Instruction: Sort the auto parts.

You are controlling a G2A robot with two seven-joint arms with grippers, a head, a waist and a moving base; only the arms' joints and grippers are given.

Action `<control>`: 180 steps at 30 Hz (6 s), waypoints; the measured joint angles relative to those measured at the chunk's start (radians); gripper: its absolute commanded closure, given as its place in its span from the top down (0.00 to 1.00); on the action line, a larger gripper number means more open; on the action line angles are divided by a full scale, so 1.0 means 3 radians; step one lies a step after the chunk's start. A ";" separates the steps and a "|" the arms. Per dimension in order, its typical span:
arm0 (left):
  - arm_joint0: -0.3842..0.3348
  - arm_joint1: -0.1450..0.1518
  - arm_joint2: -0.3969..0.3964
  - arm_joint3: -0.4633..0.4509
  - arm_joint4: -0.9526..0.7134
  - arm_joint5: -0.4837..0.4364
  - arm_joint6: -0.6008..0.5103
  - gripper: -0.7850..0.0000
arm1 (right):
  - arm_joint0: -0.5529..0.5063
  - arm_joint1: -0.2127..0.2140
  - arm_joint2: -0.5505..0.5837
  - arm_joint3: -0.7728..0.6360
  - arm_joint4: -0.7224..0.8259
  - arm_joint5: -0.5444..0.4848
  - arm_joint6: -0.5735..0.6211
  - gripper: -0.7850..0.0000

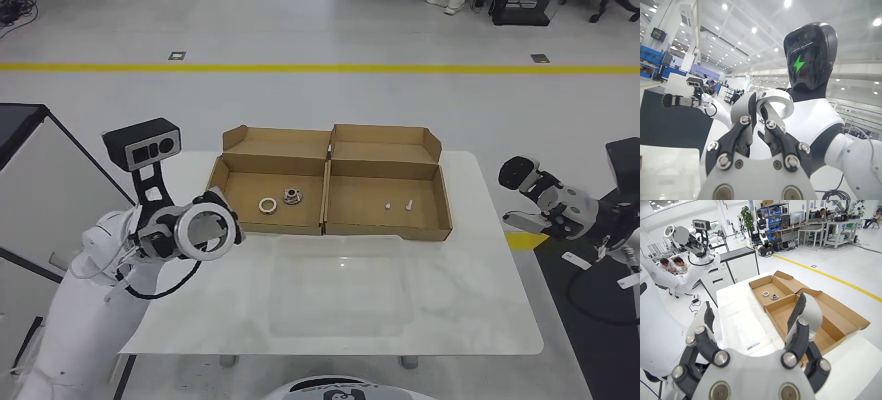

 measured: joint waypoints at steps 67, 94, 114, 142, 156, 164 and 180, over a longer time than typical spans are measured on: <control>-0.0719 -0.0246 0.0773 -0.0033 0.2026 0.1859 0.1030 0.00 | 0.0000 0.0000 0.0000 0.0000 0.0000 0.0000 0.0000 1.00; -0.1529 -0.0285 0.1076 0.0928 0.4062 0.2967 0.0870 0.00 | 0.0000 0.0000 0.0000 0.0000 0.0000 0.0000 0.0000 1.00; -0.1647 -0.0311 0.1367 0.1708 0.5026 0.3213 0.0367 0.00 | 0.0000 0.0000 0.0000 0.0000 0.0000 0.0000 0.0000 1.00; -0.1978 -0.0496 0.1798 0.2916 0.5777 0.3276 0.0185 0.00 | 0.0000 0.0000 0.0000 0.0000 0.0000 0.0000 0.0000 1.00; -0.2028 -0.0626 0.1992 0.3314 0.5998 0.3214 0.0279 0.00 | 0.0000 0.0000 0.0000 0.0000 0.0000 0.0000 0.0000 1.00; -0.2018 -0.0666 0.1999 0.3387 0.6057 0.3155 0.0278 0.02 | 0.0000 0.0000 0.0000 0.0000 0.0000 0.0000 0.0000 1.00; -0.1966 -0.0696 0.1893 0.3382 0.6145 0.3113 0.0288 0.92 | 0.0000 0.0000 0.0000 0.0000 0.0000 0.0000 0.0000 1.00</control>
